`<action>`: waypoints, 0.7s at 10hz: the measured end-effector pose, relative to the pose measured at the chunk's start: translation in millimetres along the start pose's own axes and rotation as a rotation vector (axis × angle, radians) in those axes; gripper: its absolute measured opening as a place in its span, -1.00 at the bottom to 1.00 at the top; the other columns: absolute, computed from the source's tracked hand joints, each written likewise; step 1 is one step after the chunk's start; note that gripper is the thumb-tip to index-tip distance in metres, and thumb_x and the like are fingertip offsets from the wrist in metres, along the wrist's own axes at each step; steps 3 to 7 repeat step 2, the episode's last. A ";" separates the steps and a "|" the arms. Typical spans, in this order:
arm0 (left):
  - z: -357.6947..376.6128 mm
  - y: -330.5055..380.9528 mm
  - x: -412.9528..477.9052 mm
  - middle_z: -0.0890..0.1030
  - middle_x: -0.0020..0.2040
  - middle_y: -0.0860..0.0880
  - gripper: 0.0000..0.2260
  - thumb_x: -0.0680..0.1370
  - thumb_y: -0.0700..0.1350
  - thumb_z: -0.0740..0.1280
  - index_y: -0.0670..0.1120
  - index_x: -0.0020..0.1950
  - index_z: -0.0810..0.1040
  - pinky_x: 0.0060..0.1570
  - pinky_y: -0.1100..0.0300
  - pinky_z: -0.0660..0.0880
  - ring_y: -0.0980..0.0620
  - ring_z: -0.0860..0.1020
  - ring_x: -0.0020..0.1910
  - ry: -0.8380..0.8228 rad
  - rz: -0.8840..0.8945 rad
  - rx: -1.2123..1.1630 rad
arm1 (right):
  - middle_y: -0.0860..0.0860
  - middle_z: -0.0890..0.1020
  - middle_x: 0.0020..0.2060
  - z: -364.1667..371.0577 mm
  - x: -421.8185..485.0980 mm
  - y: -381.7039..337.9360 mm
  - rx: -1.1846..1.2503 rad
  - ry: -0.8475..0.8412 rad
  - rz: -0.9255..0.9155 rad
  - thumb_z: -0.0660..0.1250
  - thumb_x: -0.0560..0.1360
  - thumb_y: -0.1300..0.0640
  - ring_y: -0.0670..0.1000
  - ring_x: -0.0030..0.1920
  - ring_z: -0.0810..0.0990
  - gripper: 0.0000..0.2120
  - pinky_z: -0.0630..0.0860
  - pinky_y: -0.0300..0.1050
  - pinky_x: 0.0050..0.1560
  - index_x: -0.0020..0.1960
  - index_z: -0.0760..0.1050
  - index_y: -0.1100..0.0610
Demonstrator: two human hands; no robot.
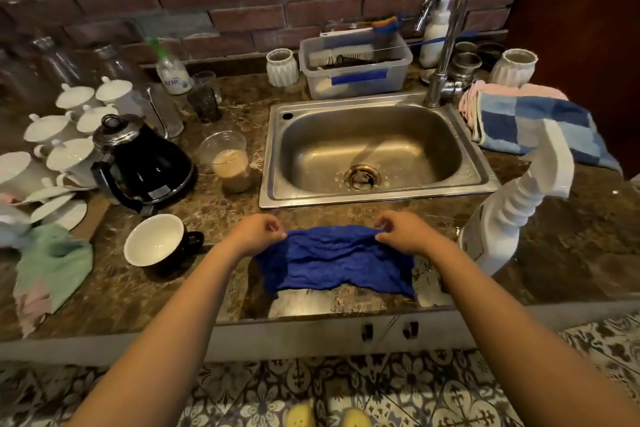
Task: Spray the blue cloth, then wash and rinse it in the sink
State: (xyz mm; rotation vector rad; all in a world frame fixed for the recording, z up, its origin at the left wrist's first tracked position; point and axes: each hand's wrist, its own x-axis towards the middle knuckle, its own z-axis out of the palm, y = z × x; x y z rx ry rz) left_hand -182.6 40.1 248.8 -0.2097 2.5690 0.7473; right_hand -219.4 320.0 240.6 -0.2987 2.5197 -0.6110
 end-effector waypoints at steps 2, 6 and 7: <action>25.3 -20.1 -9.3 0.57 0.17 -0.09 -0.76 0.52 -0.09 0.26 -0.06 0.17 0.54 0.10 0.08 0.43 -0.08 0.52 0.14 0.306 -0.095 0.058 | 0.12 0.38 0.31 42.7 -25.3 -6.9 -0.179 0.212 0.078 0.23 0.52 0.02 0.16 0.34 0.29 -0.58 0.32 0.08 0.30 0.35 0.29 0.10; 25.3 -20.1 -9.3 0.57 0.17 -0.09 -0.76 0.52 -0.09 0.26 -0.06 0.17 0.54 0.10 0.08 0.43 -0.08 0.52 0.14 0.306 -0.095 0.058 | 0.12 0.38 0.31 42.7 -25.3 -6.9 -0.179 0.212 0.078 0.23 0.52 0.02 0.16 0.34 0.29 -0.58 0.32 0.08 0.30 0.35 0.29 0.10; 25.3 -20.1 -9.3 0.57 0.17 -0.09 -0.76 0.52 -0.09 0.26 -0.06 0.17 0.54 0.10 0.08 0.43 -0.08 0.52 0.14 0.306 -0.095 0.058 | 0.12 0.38 0.31 42.7 -25.3 -6.9 -0.179 0.212 0.078 0.23 0.52 0.02 0.16 0.34 0.29 -0.58 0.32 0.08 0.30 0.35 0.29 0.10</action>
